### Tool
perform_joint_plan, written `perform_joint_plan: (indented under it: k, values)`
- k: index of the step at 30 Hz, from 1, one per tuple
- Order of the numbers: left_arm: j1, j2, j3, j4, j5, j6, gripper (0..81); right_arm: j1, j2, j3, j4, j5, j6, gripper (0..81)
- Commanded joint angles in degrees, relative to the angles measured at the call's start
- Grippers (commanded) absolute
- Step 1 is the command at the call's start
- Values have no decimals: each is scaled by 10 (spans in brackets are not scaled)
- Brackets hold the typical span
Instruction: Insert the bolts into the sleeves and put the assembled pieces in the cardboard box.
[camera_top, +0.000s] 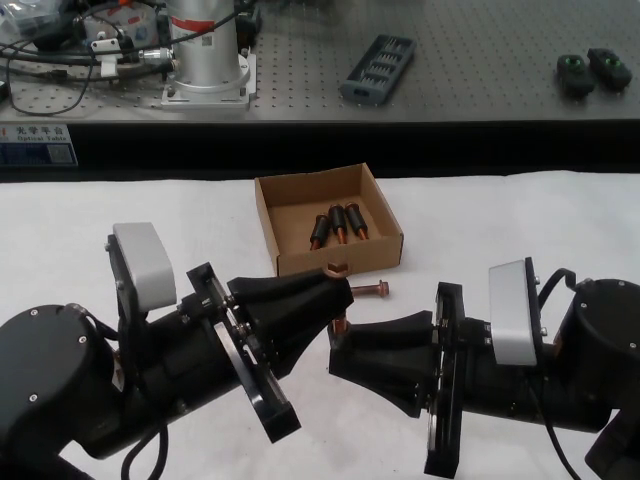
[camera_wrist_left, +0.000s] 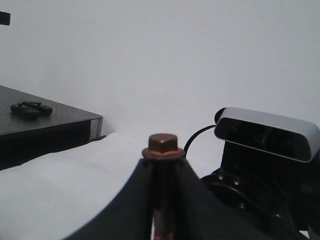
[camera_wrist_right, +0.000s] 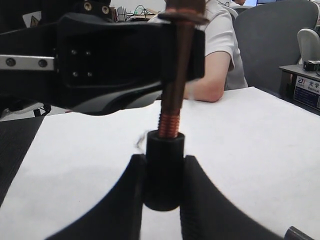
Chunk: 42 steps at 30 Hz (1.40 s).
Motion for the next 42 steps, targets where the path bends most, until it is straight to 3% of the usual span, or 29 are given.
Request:
perform_joint_plan:
  k: [1,36,39,42]
  values:
    - [5,2,-1,41,14,22,6,-3,-5,-6,-30,-2,-1,57]
    - [15,2,-1,57,-21,-3,2,-5,-5,-6,-59,-2,12,57]
    - [15,2,-1,57,-21,-3,74,-5,-5,-6,-59,-2,12,57]
    - [15,2,-1,57,-21,-3,237,-5,-5,-6,-59,-2,12,57]
